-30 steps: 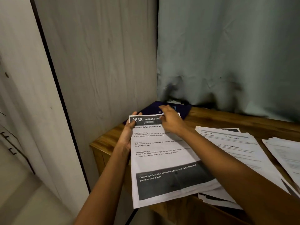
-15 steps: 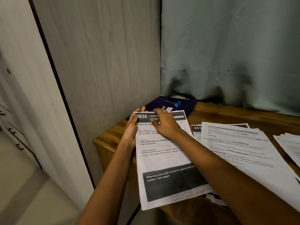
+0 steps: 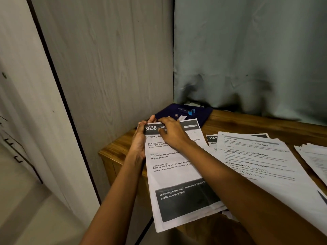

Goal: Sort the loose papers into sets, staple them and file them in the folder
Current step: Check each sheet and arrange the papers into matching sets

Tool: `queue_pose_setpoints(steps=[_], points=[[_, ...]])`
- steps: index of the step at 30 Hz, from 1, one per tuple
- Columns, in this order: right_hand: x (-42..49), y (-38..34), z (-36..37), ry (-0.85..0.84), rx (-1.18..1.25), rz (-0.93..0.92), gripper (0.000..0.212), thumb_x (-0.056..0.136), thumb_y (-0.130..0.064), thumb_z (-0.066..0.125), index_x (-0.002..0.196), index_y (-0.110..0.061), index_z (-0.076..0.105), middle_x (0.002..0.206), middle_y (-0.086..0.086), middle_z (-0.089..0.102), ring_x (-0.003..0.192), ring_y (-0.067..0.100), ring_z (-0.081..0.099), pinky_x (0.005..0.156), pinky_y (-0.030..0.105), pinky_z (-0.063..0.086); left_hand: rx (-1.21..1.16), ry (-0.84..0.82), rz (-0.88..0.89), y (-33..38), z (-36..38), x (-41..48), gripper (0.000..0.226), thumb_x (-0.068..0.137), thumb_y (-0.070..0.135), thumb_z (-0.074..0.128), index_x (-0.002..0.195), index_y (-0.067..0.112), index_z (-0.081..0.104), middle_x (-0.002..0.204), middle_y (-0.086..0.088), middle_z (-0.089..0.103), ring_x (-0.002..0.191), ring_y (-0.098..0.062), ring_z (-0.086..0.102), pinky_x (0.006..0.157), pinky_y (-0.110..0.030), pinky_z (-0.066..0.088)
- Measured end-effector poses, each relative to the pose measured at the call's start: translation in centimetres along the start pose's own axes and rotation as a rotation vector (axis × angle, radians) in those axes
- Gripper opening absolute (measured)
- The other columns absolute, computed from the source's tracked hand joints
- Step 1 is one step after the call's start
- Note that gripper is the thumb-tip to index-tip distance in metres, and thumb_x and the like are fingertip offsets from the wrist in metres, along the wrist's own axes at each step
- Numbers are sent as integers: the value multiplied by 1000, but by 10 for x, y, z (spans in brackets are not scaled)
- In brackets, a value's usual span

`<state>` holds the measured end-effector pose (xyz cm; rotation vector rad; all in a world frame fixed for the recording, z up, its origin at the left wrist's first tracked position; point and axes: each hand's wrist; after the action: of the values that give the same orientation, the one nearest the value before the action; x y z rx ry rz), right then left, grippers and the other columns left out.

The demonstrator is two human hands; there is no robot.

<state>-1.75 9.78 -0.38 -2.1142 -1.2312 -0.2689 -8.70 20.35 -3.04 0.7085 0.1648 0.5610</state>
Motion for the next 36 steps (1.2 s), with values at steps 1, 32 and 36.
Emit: queue_pose_setpoints(steps=[1,32,36], points=[[0,2,0,1,-14,-2,35,95,-19,53,129,-11,52,129,10,55,125,25,44,111,48,29,3,14,10,1,-2,1,38,102,36,34,123,12,54,126,-6,63,103,-20,66,88,-39,54],[12,45,-62,-47,1152,687,20,101,-16,42,92,-15,60,89,8,68,81,22,65,82,40,52,-56,4,175,62,9,17,27,103,16,35,80,14,49,63,2,63,74,-12,71,79,-36,57],[29,23,-83,50,1289,542,27,102,-7,36,88,-12,59,79,5,67,73,18,63,69,32,54,85,-102,309,86,43,17,25,103,19,35,83,15,48,77,3,71,84,-13,69,84,-37,56]])
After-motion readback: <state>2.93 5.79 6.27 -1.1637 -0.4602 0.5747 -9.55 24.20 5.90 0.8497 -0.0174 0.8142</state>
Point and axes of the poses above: each hand's wrist, its own x-axis towards the middle knuckle, its own z-axis out of the palm, y = z × x
